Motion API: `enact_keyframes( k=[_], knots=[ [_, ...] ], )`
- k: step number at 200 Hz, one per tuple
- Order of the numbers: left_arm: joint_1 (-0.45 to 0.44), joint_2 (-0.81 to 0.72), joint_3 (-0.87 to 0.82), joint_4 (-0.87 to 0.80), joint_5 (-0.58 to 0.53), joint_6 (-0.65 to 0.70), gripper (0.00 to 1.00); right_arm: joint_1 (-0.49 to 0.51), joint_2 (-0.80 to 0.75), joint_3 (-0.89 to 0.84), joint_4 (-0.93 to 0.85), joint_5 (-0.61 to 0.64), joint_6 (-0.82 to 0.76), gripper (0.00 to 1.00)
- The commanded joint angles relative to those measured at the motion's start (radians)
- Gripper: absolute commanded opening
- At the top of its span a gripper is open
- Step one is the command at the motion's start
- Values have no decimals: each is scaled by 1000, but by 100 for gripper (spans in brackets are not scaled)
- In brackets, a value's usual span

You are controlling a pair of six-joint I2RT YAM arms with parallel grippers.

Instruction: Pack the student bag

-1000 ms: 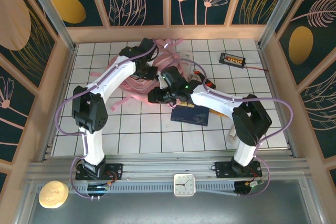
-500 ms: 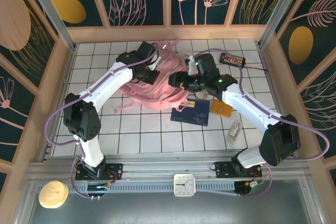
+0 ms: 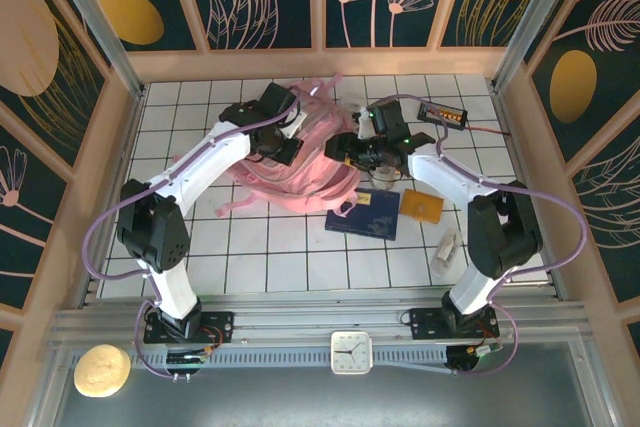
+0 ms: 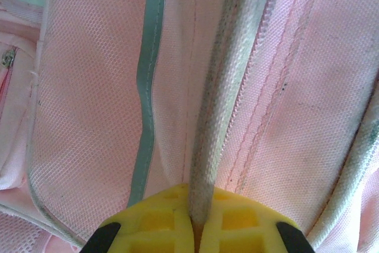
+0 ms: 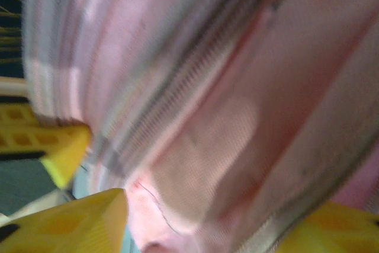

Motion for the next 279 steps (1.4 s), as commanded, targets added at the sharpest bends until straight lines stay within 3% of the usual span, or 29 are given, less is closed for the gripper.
enact_keyframes(
  k=[1,20,29,38,50,57,65,112,131,154,261,279],
  knots=[
    [-1,-57,-5,62,52,25,0,11,13,-9,219,-63,52,48],
    [2,-61,-16,69,55,18,0,17,21,1,289,-84,88,1],
    [9,-75,-27,78,58,2,0,22,17,10,299,-75,112,0],
    [21,-104,-49,91,72,-22,24,35,1,23,321,-59,129,0],
    [35,-170,-102,122,67,-68,67,60,-15,59,326,-23,135,0],
    [40,-214,-146,147,72,-101,79,61,-14,88,319,-9,143,0],
    [42,-277,-204,180,88,-150,83,82,-5,120,313,-8,155,0],
    [44,-550,-562,366,323,-456,73,106,81,334,190,-10,166,0],
    [44,-608,-660,456,377,-522,69,107,102,405,154,-22,164,0],
    [44,-598,-689,506,427,-536,66,112,116,449,131,-42,172,0],
    [95,-493,-583,492,432,-424,64,129,74,447,102,-54,181,0],
    [102,-474,-566,493,455,-413,59,133,69,439,106,-53,184,0]
  ],
)
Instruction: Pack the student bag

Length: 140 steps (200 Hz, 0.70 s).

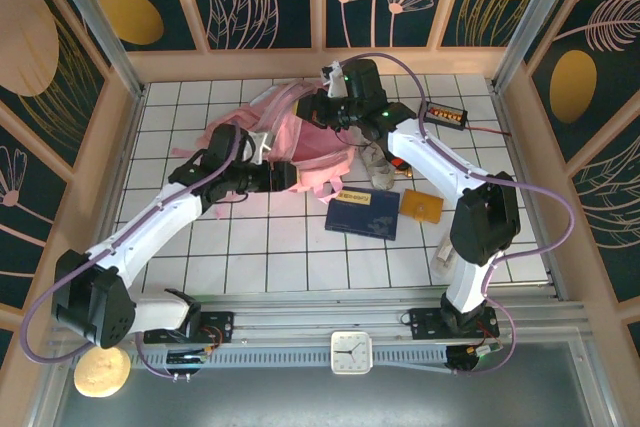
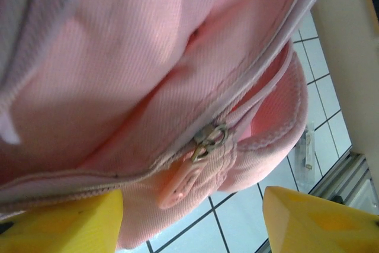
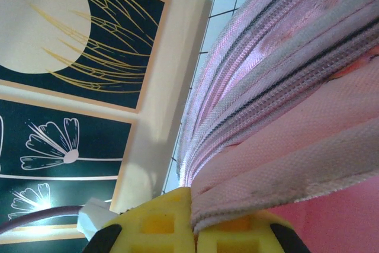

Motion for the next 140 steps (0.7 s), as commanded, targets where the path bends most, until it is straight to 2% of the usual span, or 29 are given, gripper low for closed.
enact_keyframes(
  k=[1,58,75,88,140],
  knots=[
    [15,20,51,24,36,45,58,20,-61,31,75,-37,17,0],
    [15,64,54,49,84,61,38,20,-66,32,69,-32,18,0],
    [15,74,61,48,90,67,36,21,-64,31,69,-29,18,0],
    [15,81,65,55,106,69,29,22,-63,31,71,-26,20,0],
    [15,98,84,45,133,79,31,33,-47,30,91,-14,31,0]
  ],
)
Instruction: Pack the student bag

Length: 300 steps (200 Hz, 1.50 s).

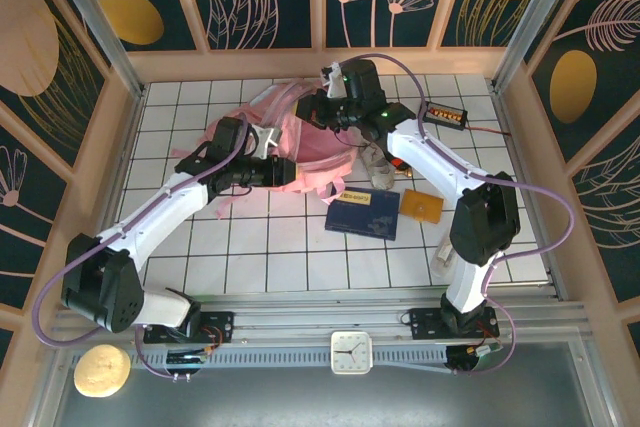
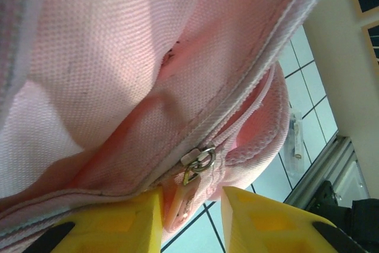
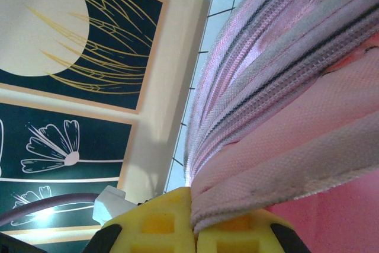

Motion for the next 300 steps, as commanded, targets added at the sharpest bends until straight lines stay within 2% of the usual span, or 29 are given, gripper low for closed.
enact_keyframes(
  k=[1,52,85,101,122,182,232,269,300],
  knots=[
    [3,16,44,22,30,30,32,27,-47,30,94,-25,14,0],
    [3,49,52,-25,-28,52,29,40,-29,67,83,-10,20,0],
    [3,63,48,-22,-46,45,14,54,-17,88,77,-2,25,0],
    [3,69,48,-32,-43,52,0,56,-11,97,73,3,24,0],
    [3,72,60,-93,-73,90,0,54,-3,100,68,8,20,0],
    [43,20,81,-389,-296,283,0,-19,-34,87,-107,57,-106,0],
    [155,-15,47,-465,-386,350,0,-124,-76,40,-181,-24,-236,0],
    [273,62,67,-509,-569,318,0,-159,-87,38,-228,-70,-306,0],
    [306,166,83,-500,-651,304,0,-160,-85,31,-205,-101,-294,0]
  ],
)
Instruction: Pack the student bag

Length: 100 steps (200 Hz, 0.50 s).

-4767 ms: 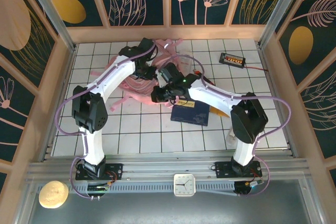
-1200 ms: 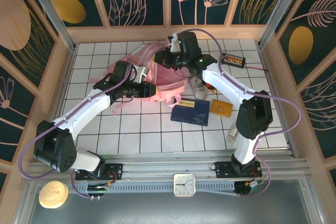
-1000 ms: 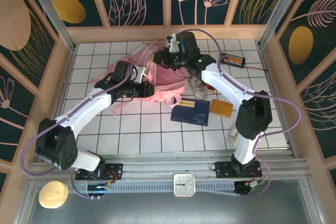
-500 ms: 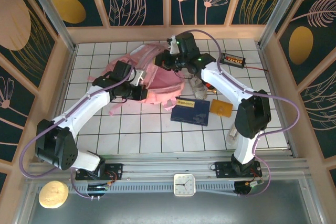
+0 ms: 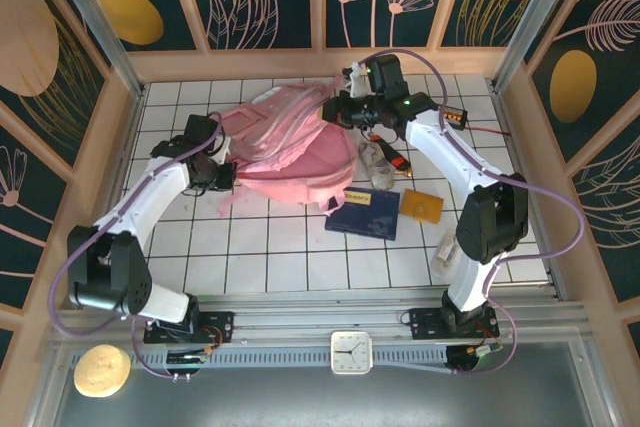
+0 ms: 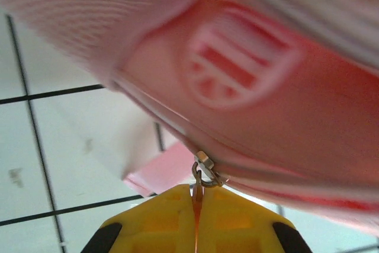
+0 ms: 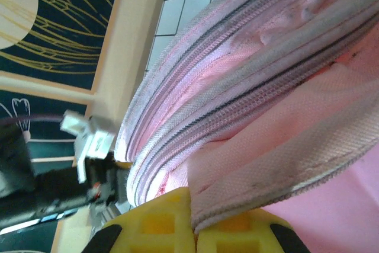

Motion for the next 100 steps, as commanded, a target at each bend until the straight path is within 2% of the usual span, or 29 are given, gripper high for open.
enact_keyframes(
  k=[1,15,23,29,39,44,74,92,100],
  knots=[
    [39,73,11,-90,-173,-18,0,-28,-70,0,49,-25,-34,0],
    [51,115,16,-72,-163,-25,0,-22,-68,-9,85,-39,-1,0],
    [53,122,24,-68,-154,-28,6,-17,-68,-11,110,-48,21,0],
    [52,111,30,-61,-144,-36,17,-9,-68,-10,127,-50,38,0],
    [52,65,42,-42,-136,-54,44,4,-67,-7,155,-51,65,0],
    [52,32,49,-27,-134,-63,51,10,-64,-4,167,-51,79,0],
    [52,-208,53,169,35,-38,66,51,-44,10,254,-50,182,0],
    [45,-307,-2,330,227,-34,66,73,-24,24,330,-62,256,0],
    [20,-331,-32,382,259,-36,66,74,-12,38,354,-65,281,0]
  ],
)
